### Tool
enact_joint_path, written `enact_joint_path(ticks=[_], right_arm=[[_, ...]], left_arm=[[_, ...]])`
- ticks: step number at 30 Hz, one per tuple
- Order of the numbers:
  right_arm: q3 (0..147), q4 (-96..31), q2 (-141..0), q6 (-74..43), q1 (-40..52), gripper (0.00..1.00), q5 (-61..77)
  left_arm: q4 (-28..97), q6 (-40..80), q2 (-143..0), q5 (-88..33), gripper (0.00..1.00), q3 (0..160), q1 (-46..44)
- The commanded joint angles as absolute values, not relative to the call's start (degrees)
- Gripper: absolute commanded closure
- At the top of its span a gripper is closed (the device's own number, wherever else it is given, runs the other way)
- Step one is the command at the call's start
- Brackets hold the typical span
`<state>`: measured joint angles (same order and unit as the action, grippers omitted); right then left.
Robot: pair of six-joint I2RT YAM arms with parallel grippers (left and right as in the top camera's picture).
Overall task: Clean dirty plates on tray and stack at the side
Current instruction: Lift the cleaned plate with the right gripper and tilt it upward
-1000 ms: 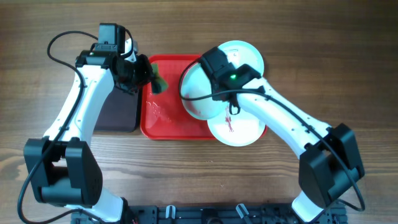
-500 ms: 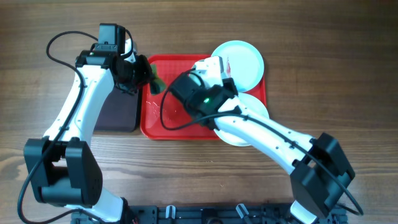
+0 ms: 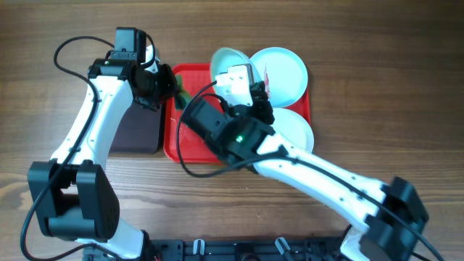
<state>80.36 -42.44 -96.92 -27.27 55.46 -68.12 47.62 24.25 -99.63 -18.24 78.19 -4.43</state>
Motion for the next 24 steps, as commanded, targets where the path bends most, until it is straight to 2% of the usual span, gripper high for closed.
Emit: enact_joint_path(ticks=[1,7,16,21,24], right_arm=[[80.6,-38.4,-94.3,-20.6,55.9,0.96,-72.3],[80.6,-35.8,-94.3,-18.2,55.9,0.96,-72.7],[80.5,-36.7,-94.3,-24.2,55.9,0.96,-72.2],[79.1,-36.9,-94.6,-24.5,54.9,0.96,-63.9],[77.1,-36.6,-95.3,-28.8,53.1,0.96,-53.6]], left_arm=[[47.3,23.6,-99.4,-17.2,0.96,79.0,-4.3],[47.2,23.6,-99.4,-16.6,0.96,79.0,-4.3],[47.3,24.4,-100.0,-15.1,0.96,79.0,-4.3],[47.3,24.4,-100.1,-15.0,0.96,79.0,-4.3],[47.4,24.4,-100.1,-15.1,0.96,79.0,-4.3]])
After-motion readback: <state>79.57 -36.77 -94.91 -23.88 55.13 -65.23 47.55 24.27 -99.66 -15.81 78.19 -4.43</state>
